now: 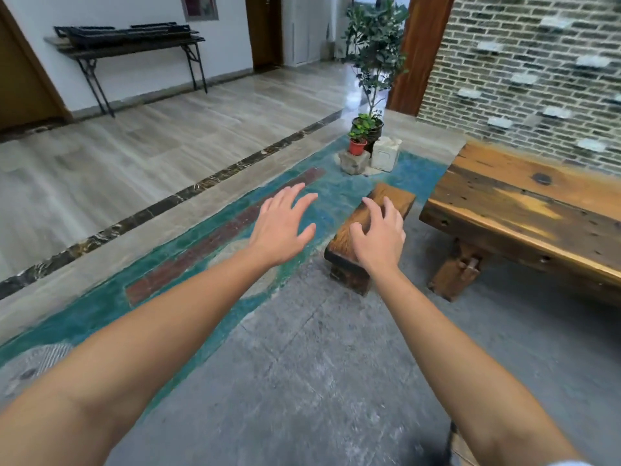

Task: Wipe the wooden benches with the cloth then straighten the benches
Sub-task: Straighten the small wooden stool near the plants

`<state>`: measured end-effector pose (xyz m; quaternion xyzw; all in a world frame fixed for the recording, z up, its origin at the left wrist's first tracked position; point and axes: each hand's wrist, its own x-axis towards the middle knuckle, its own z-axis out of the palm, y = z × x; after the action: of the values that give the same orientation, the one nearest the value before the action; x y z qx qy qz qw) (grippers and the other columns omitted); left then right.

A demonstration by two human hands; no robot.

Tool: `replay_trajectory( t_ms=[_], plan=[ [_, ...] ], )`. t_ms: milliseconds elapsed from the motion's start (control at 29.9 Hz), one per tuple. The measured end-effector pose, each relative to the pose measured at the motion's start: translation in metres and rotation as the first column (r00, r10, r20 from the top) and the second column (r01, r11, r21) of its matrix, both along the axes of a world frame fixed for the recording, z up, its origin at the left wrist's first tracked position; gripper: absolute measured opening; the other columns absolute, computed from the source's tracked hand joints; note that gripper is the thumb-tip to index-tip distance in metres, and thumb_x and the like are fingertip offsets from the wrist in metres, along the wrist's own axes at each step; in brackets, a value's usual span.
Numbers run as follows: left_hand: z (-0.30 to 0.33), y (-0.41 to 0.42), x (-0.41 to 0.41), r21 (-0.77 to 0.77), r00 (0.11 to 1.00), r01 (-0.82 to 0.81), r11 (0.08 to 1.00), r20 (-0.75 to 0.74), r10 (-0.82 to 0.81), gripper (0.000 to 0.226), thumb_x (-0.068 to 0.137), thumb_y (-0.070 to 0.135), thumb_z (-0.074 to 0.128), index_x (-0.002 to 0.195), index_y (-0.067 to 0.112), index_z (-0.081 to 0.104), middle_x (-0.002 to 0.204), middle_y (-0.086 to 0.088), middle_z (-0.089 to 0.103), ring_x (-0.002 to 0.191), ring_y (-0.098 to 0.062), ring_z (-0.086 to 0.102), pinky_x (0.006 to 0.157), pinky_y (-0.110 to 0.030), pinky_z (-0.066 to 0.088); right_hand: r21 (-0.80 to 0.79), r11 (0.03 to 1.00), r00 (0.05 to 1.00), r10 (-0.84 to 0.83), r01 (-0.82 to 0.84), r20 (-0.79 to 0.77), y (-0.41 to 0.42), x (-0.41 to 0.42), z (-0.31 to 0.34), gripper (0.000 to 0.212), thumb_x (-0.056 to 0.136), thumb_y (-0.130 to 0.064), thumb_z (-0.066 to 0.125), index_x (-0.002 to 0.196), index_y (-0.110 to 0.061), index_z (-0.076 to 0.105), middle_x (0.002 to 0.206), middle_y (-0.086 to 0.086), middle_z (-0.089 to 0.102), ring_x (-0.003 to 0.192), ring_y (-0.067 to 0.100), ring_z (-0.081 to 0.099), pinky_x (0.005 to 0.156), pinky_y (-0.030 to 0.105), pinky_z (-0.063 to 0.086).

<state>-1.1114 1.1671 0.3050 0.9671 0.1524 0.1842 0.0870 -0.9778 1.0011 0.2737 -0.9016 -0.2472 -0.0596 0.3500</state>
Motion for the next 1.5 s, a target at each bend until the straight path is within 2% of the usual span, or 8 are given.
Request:
replay_trajectory(
  t_ms=[167, 501, 635, 969, 1203, 1403, 1470, 1503],
  plan=[
    [-0.004, 0.127, 0.101, 0.002, 0.996, 0.091, 0.996, 0.006, -0.091, 0.059, 0.1, 0.046, 0.049, 0.155, 0.031, 0.034, 0.167, -0.004, 0.024, 0.154, -0.029, 0.021, 0.123, -0.051, 0.021, 0.011, 0.992, 0.992, -0.123, 0.122, 0.042, 0.101, 0.087, 0.008, 0.048, 0.093, -0.034, 0.054, 0.141, -0.039, 0.058, 0.168, 0.003, 0.031, 0.156, 0.029, 0.021, 0.122, 0.053, 0.021],
    [-0.042, 0.307, 0.266, -0.006, 0.968, 0.251, 0.968, -0.031, -0.251, 0.062, 0.101, 0.05, 0.046, 0.157, 0.032, 0.028, 0.168, -0.003, 0.022, 0.155, -0.029, 0.018, 0.124, -0.052, 0.017, -0.053, 0.939, 0.94, -0.339, 0.34, 0.034, 0.23, 0.199, -0.03, 0.058, 0.095, -0.038, 0.056, 0.151, -0.031, 0.046, 0.17, 0.002, 0.026, 0.157, 0.029, 0.018, 0.124, 0.053, 0.021],
    [-0.036, 0.402, 0.399, -0.094, 0.929, 0.349, 0.932, -0.096, -0.357, 0.062, 0.1, 0.048, 0.049, 0.157, 0.031, 0.03, 0.168, -0.004, 0.023, 0.155, -0.029, 0.018, 0.124, -0.052, 0.017, -0.045, 0.864, 0.864, -0.503, 0.502, -0.012, 0.321, 0.299, -0.026, 0.057, 0.095, -0.038, 0.056, 0.151, -0.03, 0.047, 0.169, 0.004, 0.028, 0.156, 0.031, 0.02, 0.123, 0.055, 0.024],
    [-0.101, 0.494, 0.609, -0.035, 0.834, 0.53, 0.847, -0.16, -0.528, 0.063, 0.099, 0.048, 0.05, 0.157, 0.03, 0.032, 0.168, -0.004, 0.023, 0.155, -0.031, 0.019, 0.123, -0.053, 0.019, -0.107, 0.787, 0.783, -0.616, 0.607, -0.085, 0.417, 0.477, -0.106, 0.058, 0.094, -0.037, 0.058, 0.151, -0.03, 0.049, 0.169, 0.008, 0.028, 0.155, 0.032, 0.022, 0.122, 0.054, 0.027],
    [-0.091, 0.537, 0.764, 0.063, 0.742, 0.66, 0.749, -0.212, -0.636, 0.062, 0.099, 0.045, 0.052, 0.156, 0.027, 0.034, 0.167, -0.006, 0.025, 0.155, -0.031, 0.02, 0.123, -0.052, 0.019, -0.113, 0.722, 0.717, -0.691, 0.682, -0.087, 0.448, 0.588, -0.098, 0.058, 0.093, -0.036, 0.057, 0.151, -0.03, 0.049, 0.169, 0.007, 0.027, 0.157, 0.031, 0.02, 0.122, 0.054, 0.025],
    [-0.129, 0.51, 0.903, 0.056, 0.543, 0.835, 0.547, -0.244, -0.803, 0.063, 0.097, 0.044, 0.056, 0.154, 0.026, 0.039, 0.167, -0.008, 0.027, 0.155, -0.032, 0.021, 0.123, -0.053, 0.018, -0.131, 0.525, 0.516, -0.851, 0.841, -0.099, 0.443, 0.671, -0.126, 0.059, 0.095, -0.036, 0.056, 0.153, -0.031, 0.047, 0.17, 0.008, 0.027, 0.157, 0.032, 0.02, 0.124, 0.052, 0.023],
    [-0.153, 0.496, 0.982, 0.047, 0.433, 0.899, 0.436, -0.256, -0.864, 0.065, 0.095, 0.043, 0.058, 0.154, 0.026, 0.039, 0.167, -0.007, 0.027, 0.155, -0.032, 0.022, 0.123, -0.054, 0.019, -0.157, 0.397, 0.381, -0.916, 0.904, -0.122, 0.445, 0.721, -0.147, 0.06, 0.095, -0.037, 0.056, 0.154, -0.031, 0.046, 0.17, 0.008, 0.026, 0.157, 0.032, 0.021, 0.124, 0.052, 0.024],
    [-0.149, 0.494, 0.993, 0.08, 0.446, 0.894, 0.44, -0.229, -0.865, 0.066, 0.094, 0.043, 0.059, 0.154, 0.026, 0.039, 0.167, -0.007, 0.027, 0.154, -0.032, 0.023, 0.122, -0.054, 0.02, -0.151, 0.424, 0.413, -0.905, 0.893, -0.103, 0.443, 0.732, -0.14, 0.06, 0.095, -0.038, 0.056, 0.154, -0.031, 0.046, 0.17, 0.008, 0.026, 0.157, 0.032, 0.021, 0.124, 0.052, 0.024]
  ],
)
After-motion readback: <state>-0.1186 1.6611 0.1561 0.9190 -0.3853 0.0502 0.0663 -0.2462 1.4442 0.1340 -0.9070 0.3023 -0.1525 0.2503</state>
